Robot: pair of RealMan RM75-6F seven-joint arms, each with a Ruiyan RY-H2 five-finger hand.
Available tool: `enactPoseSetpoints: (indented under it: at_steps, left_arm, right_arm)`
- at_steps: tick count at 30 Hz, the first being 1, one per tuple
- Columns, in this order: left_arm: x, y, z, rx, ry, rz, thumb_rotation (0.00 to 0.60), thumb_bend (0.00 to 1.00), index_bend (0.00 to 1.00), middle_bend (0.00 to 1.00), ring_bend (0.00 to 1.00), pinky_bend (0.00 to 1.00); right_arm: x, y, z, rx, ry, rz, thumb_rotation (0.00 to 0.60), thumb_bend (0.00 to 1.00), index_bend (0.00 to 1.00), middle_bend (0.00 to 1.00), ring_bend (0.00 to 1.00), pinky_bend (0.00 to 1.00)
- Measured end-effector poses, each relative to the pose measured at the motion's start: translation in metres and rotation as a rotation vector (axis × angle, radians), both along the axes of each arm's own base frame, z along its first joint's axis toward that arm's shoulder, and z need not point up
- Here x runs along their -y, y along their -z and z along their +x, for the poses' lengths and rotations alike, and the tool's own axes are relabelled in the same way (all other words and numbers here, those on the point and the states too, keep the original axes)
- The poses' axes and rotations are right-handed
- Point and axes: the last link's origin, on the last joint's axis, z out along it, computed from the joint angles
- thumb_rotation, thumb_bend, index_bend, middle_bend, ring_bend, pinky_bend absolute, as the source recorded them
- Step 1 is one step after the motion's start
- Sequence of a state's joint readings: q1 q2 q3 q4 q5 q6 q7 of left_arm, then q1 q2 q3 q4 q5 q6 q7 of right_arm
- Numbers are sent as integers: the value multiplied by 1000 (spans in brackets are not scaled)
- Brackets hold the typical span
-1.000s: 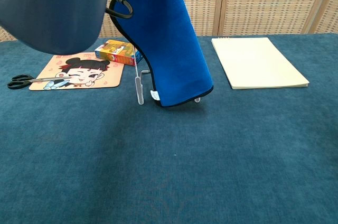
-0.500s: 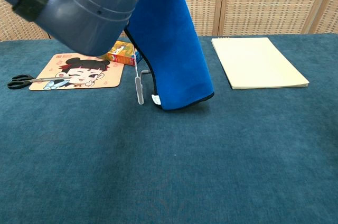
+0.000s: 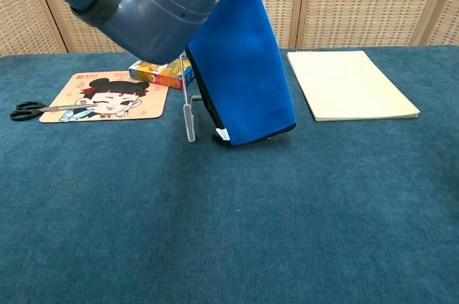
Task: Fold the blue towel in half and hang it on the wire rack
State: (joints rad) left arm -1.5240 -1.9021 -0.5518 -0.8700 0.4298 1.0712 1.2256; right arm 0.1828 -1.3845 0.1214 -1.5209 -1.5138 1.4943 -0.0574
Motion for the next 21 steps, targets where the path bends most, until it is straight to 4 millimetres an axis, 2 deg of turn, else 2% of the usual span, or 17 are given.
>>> enactPoseSetpoints:
  at_steps: [13, 21]
  left_arm:
    - [-19, 33, -25, 15, -70, -49, 600, 566, 873, 0, 0, 0]
    - [-26, 38, -21, 67, -49, -56, 600, 565, 872, 0, 0, 0]
  right_arm:
    - [3, 0, -5, -11, 25, -4, 600, 0, 0, 0, 0, 0]
    - [5, 2, -9, -20, 47, 3, 600, 0, 0, 0, 0, 0]
